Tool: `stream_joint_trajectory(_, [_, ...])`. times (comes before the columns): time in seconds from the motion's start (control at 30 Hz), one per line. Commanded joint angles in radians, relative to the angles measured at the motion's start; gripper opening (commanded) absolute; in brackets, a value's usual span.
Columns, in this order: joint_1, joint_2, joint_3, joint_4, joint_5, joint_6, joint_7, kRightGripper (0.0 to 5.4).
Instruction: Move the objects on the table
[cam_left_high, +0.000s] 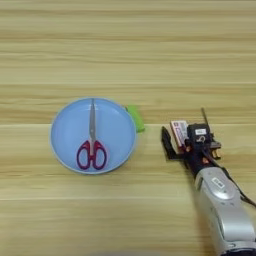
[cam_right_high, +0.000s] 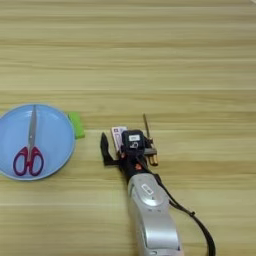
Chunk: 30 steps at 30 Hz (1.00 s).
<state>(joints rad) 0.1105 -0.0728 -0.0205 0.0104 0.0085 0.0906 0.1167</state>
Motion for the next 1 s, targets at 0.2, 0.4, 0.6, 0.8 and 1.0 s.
stream_joint_trajectory(0.2, [-0.011,-0.002,0.023,-0.073,0.001,-0.047,0.008,5.39])
stream_joint_trajectory(0.4, [-0.011,-0.004,0.027,-0.095,0.001,-0.056,0.008,5.39])
stream_joint_trajectory(0.6, [-0.011,-0.005,0.028,-0.111,0.002,-0.064,0.011,5.39])
stream_joint_trajectory(0.8, [-0.013,-0.003,0.036,-0.129,-0.006,-0.073,0.011,5.39])
stream_joint_trajectory(1.0, [-0.027,0.0,0.064,-0.113,-0.032,-0.082,0.009,5.39])
